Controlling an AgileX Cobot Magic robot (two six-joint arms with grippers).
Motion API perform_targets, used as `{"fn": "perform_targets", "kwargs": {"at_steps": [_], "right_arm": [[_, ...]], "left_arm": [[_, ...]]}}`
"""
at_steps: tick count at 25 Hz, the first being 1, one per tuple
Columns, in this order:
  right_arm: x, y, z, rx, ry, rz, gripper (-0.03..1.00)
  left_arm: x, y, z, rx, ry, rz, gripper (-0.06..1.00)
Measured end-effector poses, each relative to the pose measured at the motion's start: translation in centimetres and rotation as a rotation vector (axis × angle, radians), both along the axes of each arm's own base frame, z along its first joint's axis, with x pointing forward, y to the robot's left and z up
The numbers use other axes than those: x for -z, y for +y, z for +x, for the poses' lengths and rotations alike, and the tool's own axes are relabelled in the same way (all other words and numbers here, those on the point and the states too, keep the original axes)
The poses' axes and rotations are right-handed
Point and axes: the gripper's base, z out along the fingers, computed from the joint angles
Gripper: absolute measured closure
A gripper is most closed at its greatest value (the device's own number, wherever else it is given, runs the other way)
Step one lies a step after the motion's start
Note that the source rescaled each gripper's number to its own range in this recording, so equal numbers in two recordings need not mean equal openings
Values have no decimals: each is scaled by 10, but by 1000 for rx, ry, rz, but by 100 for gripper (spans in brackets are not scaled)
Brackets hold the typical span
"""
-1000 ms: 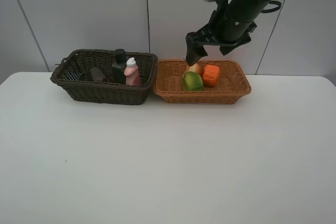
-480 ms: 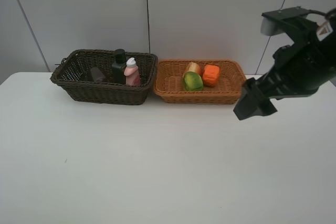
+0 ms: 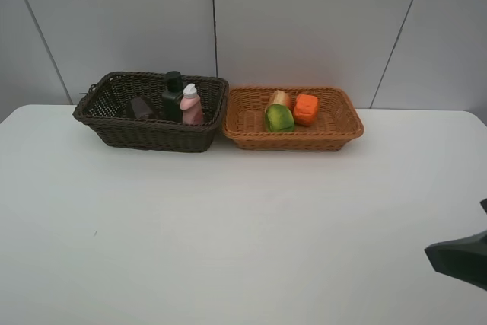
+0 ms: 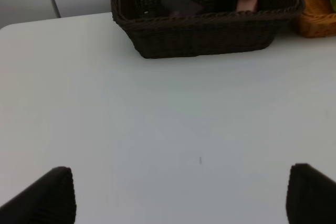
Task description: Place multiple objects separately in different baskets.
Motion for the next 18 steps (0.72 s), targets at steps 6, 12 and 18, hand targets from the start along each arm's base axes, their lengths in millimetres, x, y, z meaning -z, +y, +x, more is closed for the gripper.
{"fn": "perform_targets", "kwargs": {"at_steps": [6,12,18], "right_arm": [[-14,-15,-31,6,-178,120,-3],[-13,-27,-52,37,-224,173,-3],[-9,-40,-73,170,-322,203,-3]], "left_arm": [[0,0,0,0,0,0,-3],[0,0,0,0,0,0,-3],[0,0,0,0,0,0,-3]]}}
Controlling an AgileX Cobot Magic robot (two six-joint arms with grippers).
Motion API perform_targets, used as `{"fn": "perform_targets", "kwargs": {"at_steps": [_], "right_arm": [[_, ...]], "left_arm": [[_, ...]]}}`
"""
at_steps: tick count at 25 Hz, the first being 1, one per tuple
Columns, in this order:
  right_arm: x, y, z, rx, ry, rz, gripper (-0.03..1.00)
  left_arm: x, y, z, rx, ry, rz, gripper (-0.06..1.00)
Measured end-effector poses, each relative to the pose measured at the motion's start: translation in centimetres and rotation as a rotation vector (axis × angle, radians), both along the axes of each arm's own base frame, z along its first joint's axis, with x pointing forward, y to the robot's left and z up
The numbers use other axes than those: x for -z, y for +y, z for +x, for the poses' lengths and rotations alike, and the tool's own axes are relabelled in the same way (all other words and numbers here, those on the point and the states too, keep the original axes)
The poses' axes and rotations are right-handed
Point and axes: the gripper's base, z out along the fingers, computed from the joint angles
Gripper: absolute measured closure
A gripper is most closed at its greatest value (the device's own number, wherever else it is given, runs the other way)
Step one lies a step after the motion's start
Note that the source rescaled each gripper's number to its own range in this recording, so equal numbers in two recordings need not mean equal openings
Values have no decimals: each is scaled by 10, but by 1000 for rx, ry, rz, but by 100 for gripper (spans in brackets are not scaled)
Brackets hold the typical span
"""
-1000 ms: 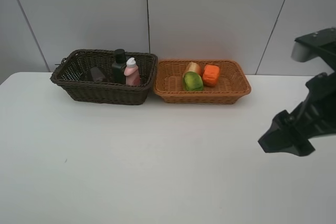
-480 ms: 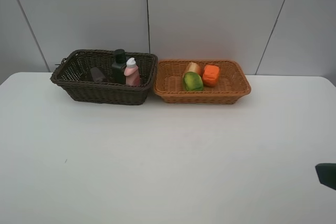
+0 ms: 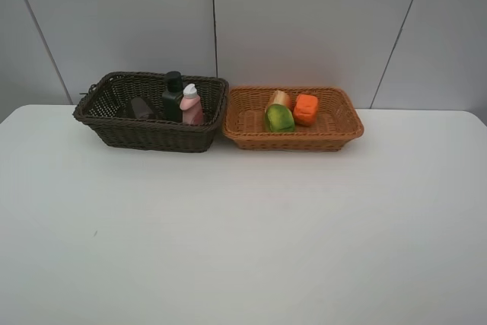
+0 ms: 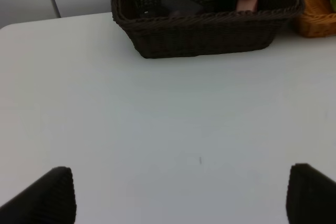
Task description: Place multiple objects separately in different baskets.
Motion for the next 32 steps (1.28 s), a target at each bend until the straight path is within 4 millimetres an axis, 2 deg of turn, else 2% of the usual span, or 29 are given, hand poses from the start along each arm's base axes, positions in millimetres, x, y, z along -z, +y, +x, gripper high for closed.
{"fn": "perform_targets", "kwargs": {"at_steps": [4,12,32], "right_arm": [[0,-5,-15,134,-98,31,-3],[0,-4,-17,294,-108,25,-3],[0,-4,-17,316,-108,26,-3]], "left_arm": [[0,0,0,0,0,0,-3],[0,0,0,-1,0,1,-3],[0,0,0,-1,0,1,-3]]}}
